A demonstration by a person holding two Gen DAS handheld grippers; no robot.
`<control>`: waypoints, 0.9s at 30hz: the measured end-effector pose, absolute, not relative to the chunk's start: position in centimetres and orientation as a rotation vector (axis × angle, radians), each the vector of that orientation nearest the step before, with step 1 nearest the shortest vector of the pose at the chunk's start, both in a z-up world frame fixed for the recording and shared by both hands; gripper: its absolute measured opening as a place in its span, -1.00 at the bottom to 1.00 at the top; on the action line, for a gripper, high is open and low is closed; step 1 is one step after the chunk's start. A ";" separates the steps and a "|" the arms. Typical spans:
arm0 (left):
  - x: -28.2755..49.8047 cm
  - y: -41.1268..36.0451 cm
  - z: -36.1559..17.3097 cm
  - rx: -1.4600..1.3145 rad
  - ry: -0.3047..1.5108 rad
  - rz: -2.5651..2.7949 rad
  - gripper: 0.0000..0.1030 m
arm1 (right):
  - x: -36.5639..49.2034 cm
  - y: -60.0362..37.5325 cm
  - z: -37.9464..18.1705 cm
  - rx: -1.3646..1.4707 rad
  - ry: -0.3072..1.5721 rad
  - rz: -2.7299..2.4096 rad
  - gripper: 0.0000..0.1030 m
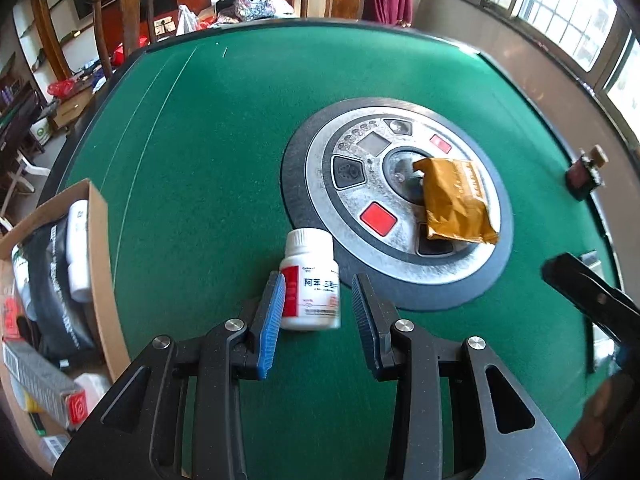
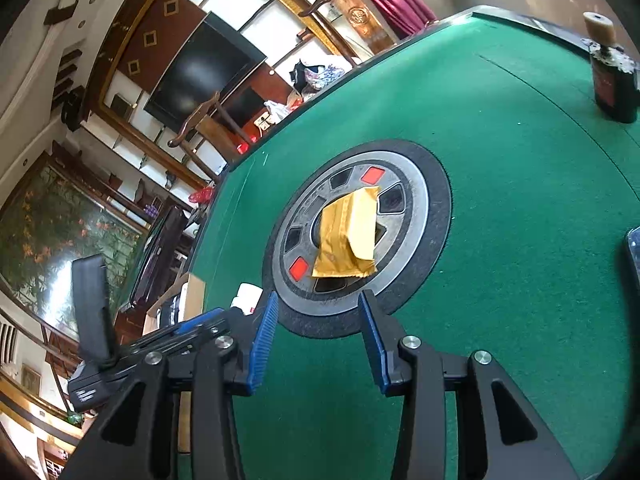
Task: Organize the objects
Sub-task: 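Grasp the white pill bottle with red label using the left tool, then grasp the yellow snack bag with the right tool while the left tool holds the bottle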
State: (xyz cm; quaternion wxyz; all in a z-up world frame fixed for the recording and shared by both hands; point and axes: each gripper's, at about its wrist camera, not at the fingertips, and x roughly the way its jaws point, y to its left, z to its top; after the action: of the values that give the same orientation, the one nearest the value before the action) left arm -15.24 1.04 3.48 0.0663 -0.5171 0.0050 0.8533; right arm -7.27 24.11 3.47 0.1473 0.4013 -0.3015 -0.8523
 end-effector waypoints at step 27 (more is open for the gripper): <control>-11.7 -1.0 0.8 -1.471 -0.204 2.597 -0.34 | -15.8 16.9 2.8 1.369 -0.325 -2.820 0.32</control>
State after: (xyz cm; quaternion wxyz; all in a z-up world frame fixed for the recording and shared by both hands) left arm -11.73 -0.99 0.77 0.0747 -0.4903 -0.0680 0.8657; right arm -15.78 16.91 2.77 -0.0050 0.4343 -0.1032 -0.8948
